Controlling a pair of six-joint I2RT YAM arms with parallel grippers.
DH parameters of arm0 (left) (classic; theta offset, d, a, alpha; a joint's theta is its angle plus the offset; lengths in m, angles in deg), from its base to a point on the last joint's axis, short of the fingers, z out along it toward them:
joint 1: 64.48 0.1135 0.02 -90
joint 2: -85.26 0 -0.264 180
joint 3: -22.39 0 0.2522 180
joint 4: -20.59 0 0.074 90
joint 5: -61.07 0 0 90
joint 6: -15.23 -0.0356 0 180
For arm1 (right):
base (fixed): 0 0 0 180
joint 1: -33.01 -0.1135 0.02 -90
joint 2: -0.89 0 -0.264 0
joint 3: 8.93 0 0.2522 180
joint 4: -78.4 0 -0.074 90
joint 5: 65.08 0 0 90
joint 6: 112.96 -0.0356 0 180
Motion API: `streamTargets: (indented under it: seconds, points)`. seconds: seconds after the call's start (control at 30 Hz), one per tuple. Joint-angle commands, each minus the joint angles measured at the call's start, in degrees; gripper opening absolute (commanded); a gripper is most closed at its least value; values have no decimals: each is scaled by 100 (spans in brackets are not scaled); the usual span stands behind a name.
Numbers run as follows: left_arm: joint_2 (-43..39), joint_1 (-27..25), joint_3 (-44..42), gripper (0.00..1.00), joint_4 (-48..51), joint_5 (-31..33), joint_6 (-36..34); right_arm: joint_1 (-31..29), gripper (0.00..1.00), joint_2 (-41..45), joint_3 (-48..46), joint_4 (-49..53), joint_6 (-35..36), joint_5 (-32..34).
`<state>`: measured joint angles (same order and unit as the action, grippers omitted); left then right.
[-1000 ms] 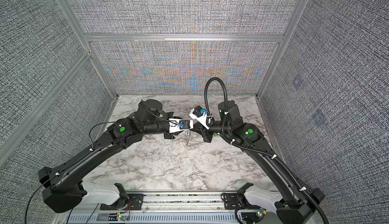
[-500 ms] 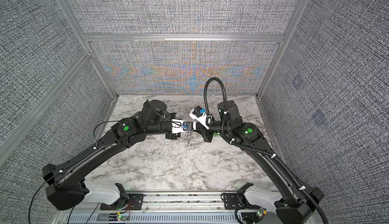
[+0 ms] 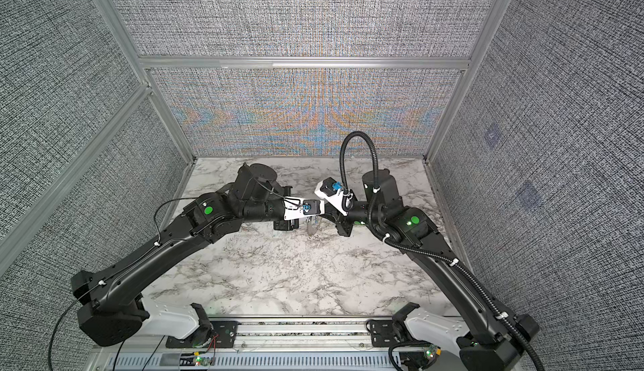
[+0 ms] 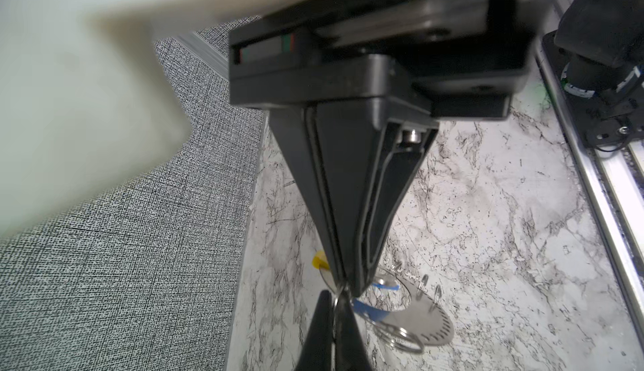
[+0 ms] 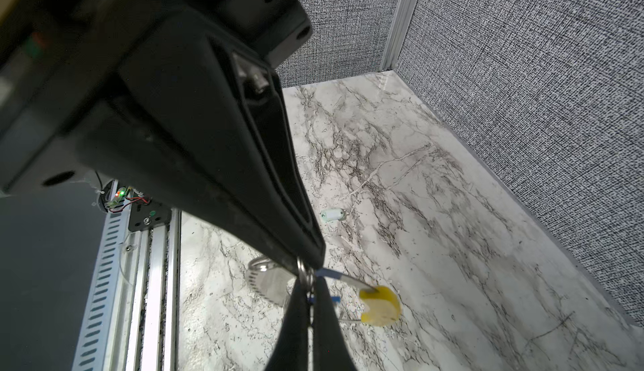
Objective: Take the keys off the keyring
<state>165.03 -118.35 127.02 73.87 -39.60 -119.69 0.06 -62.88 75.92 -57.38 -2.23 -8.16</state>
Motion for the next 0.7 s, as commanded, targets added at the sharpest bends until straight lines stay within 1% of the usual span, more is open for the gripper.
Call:
streamTargets:
  seconds: [0.0,0.1,0.23,0.43,0.67]
  points:
    - [44,8,79,0,81,-39,-7,-5,7,30,-46,-153,-25,-128]
    - [98,8,139,0,181,-48,-8,-5,11,74,-111,-244,-37,-119]
    - [129,8,185,0,248,-43,-7,-7,20,152,-205,-376,-69,-50]
    - [176,8,227,0,263,-18,36,-1,27,212,-262,-434,-60,47]
    - [243,10,322,0,333,-5,81,-3,29,315,-330,-477,-41,133]
